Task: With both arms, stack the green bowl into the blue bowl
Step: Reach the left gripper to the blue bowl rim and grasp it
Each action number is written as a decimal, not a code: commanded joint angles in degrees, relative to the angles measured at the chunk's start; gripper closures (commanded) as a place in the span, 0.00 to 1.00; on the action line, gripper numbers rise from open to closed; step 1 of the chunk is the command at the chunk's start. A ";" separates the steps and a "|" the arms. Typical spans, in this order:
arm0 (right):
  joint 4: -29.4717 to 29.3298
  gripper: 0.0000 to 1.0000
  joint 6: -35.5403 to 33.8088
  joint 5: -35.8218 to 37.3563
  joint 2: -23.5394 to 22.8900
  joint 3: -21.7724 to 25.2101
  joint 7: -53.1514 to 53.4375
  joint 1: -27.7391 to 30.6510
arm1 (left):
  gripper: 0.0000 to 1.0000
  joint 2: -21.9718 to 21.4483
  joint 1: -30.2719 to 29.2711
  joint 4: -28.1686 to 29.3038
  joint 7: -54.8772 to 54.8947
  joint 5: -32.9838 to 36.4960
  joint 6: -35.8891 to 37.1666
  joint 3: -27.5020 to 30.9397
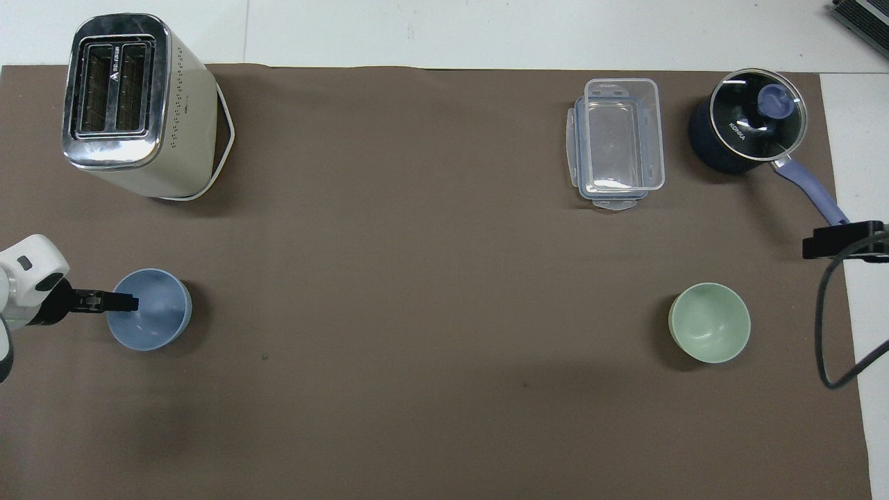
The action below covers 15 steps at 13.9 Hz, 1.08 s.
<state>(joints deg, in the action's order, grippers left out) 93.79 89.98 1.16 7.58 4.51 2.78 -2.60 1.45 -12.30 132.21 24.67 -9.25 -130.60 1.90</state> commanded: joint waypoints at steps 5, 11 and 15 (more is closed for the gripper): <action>0.78 0.00 0.20 -0.81 0.42 0.06 -1.46 0.76 | 1.00 -2.94 0.00 3.05 0.64 -1.48 1.83 -0.41; 0.86 0.00 0.20 -0.81 0.51 0.06 -1.46 1.02 | 1.00 -3.81 0.35 -2.56 1.00 -1.39 8.58 -0.93; 1.74 0.00 0.63 -0.81 0.42 0.15 -1.55 1.54 | 1.00 -6.72 5.26 -3.63 -0.14 -1.39 11.59 -1.29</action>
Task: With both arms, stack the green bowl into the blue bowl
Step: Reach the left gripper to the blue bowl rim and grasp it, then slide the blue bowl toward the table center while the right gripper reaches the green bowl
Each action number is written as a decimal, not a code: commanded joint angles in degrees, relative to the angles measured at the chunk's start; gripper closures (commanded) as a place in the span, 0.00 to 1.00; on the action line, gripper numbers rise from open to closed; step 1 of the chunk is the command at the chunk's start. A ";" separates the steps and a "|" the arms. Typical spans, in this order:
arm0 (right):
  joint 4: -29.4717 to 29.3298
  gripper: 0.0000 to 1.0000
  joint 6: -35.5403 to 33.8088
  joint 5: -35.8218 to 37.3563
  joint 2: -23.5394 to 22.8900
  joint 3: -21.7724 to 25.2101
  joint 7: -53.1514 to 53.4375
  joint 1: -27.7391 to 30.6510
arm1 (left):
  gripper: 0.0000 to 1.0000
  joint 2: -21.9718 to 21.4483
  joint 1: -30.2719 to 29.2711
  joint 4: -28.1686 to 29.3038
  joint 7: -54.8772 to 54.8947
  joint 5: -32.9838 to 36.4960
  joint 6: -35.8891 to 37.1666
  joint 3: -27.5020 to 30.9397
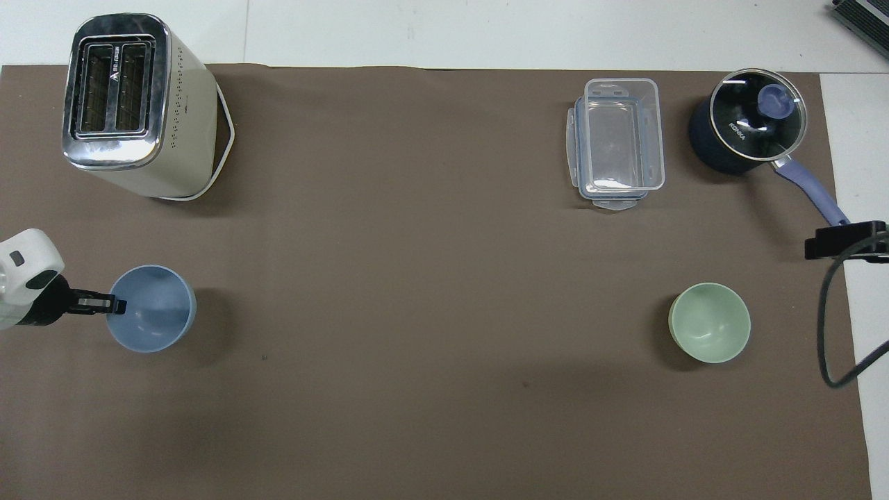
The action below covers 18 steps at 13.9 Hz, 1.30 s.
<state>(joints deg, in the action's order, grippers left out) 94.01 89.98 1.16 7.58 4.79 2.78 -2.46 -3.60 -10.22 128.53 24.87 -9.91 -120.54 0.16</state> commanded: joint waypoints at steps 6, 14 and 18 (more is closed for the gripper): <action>10.74 0.00 8.53 -0.81 0.25 -0.13 -5.14 4.74 | 1.00 -0.45 22.83 0.23 -24.11 -0.73 -3.55 0.45; 26.55 0.00 25.12 -0.81 -1.24 -0.13 -12.71 5.88 | 1.00 8.52 43.69 0.14 -49.55 -0.81 -22.44 0.37; 35.26 0.00 36.39 -0.89 -2.74 -0.22 -14.56 7.12 | 1.00 10.54 45.64 -0.12 -51.06 -0.90 -22.98 0.28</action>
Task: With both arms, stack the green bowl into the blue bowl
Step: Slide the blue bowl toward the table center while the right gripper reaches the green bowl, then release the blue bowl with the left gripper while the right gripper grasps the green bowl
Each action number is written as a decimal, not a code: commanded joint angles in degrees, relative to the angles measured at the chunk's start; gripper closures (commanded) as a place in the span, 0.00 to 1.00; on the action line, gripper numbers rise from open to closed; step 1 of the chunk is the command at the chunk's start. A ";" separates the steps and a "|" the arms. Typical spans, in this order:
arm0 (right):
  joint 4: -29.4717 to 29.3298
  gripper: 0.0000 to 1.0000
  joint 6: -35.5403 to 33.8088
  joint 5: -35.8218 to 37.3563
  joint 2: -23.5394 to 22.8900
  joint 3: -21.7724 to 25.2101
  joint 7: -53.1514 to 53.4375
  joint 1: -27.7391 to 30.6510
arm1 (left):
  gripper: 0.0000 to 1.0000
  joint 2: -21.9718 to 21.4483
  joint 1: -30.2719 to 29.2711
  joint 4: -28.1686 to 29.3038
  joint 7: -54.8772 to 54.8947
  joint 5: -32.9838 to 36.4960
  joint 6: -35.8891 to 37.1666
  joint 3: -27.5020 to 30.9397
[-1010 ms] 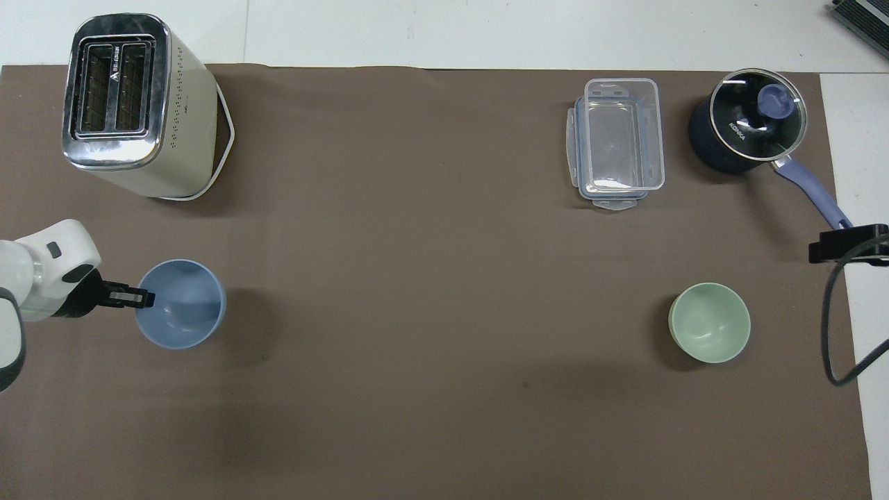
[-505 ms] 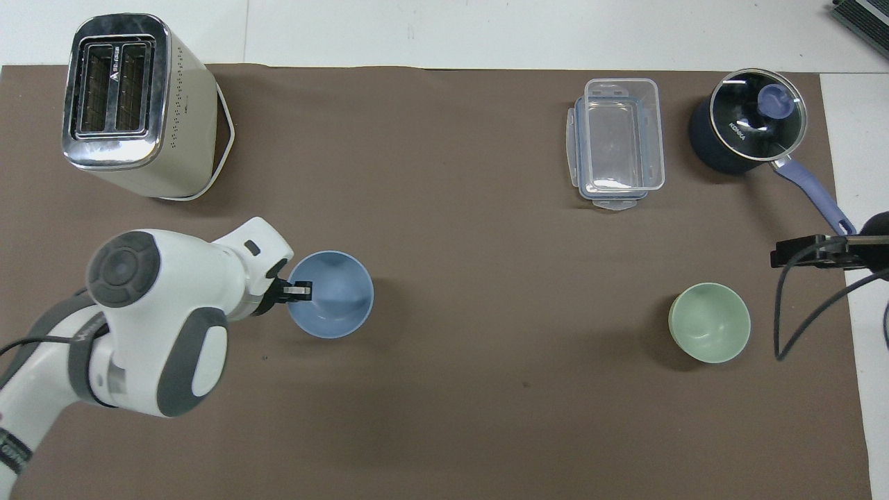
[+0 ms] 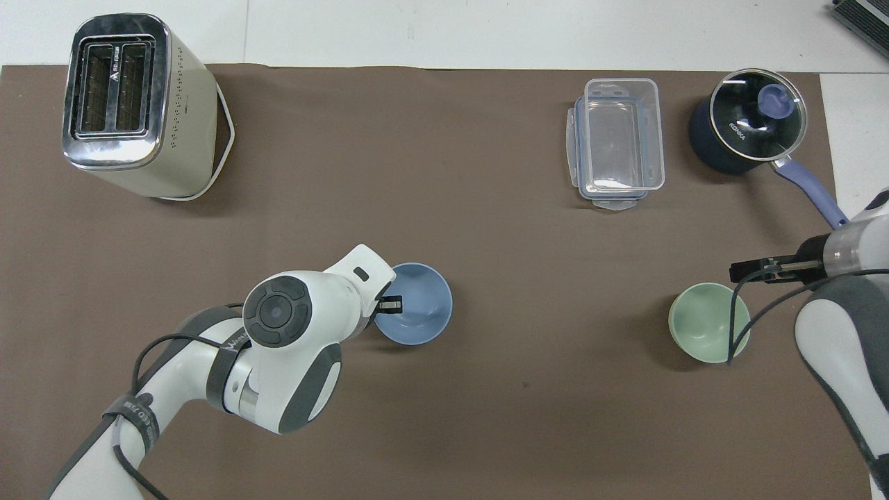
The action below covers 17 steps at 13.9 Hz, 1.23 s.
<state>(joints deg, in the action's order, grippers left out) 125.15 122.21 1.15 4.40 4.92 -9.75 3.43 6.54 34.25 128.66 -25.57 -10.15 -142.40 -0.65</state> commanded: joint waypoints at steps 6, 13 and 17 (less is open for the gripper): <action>9.85 0.00 15.16 -1.14 -5.01 -0.35 -6.24 3.95 | 0.90 1.37 1.26 -0.25 -0.79 -0.75 -0.68 1.09; 11.18 1.00 15.95 -1.15 -5.37 -0.35 -9.50 4.04 | 0.00 -5.11 -4.08 -7.97 0.86 2.05 12.57 2.06; 8.47 1.00 12.99 -1.15 -4.94 -0.35 -9.85 4.04 | 0.00 -10.23 -11.73 -15.24 10.42 4.87 25.99 2.06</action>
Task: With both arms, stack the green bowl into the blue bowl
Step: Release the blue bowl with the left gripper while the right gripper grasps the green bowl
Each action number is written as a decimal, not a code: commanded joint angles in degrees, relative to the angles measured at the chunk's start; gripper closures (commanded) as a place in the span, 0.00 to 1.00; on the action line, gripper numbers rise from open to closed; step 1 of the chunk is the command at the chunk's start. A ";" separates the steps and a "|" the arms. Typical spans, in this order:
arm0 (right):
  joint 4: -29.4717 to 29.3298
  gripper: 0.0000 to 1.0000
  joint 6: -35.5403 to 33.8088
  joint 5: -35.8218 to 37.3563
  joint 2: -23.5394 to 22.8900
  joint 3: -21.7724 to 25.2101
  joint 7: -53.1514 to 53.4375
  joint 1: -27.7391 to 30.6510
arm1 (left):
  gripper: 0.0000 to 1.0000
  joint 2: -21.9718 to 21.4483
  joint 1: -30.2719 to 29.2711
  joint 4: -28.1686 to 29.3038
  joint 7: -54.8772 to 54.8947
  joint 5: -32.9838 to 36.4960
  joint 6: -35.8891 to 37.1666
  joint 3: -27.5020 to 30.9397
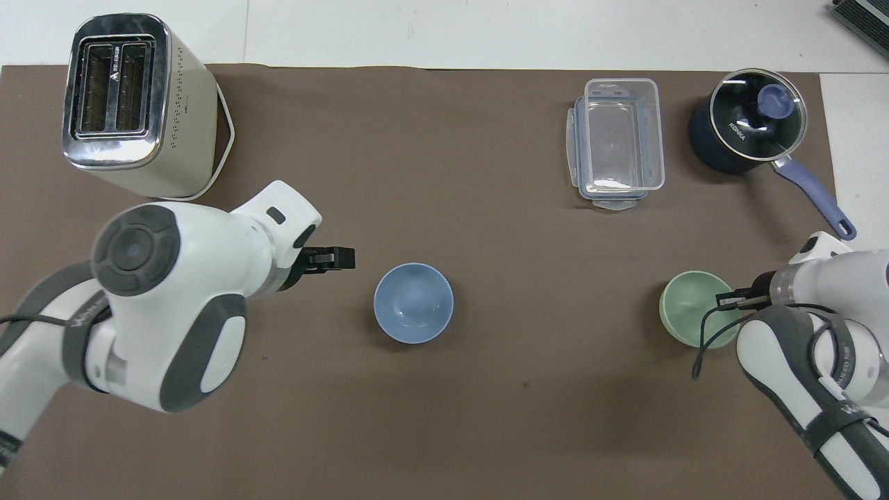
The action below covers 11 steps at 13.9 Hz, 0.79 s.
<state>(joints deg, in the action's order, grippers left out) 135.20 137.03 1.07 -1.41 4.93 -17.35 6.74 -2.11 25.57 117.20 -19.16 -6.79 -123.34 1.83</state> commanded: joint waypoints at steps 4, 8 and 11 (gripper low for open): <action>-12.83 1.00 -16.07 -0.98 2.56 -1.68 -2.16 -0.84 | 0.00 -0.96 -10.17 -14.70 11.76 1.60 17.95 -0.43; -19.17 1.00 -17.14 -2.90 2.82 -4.05 -1.37 -6.46 | 0.00 -0.88 -16.32 -21.83 19.31 1.87 24.63 -0.34; -19.53 1.00 -16.62 -3.27 2.82 -4.23 5.02 -12.16 | 0.00 -0.61 -17.83 -24.56 21.09 4.50 26.66 -0.25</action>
<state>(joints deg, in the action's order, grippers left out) 116.58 120.97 -1.20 1.66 0.88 -15.71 -2.88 -4.19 8.75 95.96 0.87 -4.21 -99.43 2.14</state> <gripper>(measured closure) 0.947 0.000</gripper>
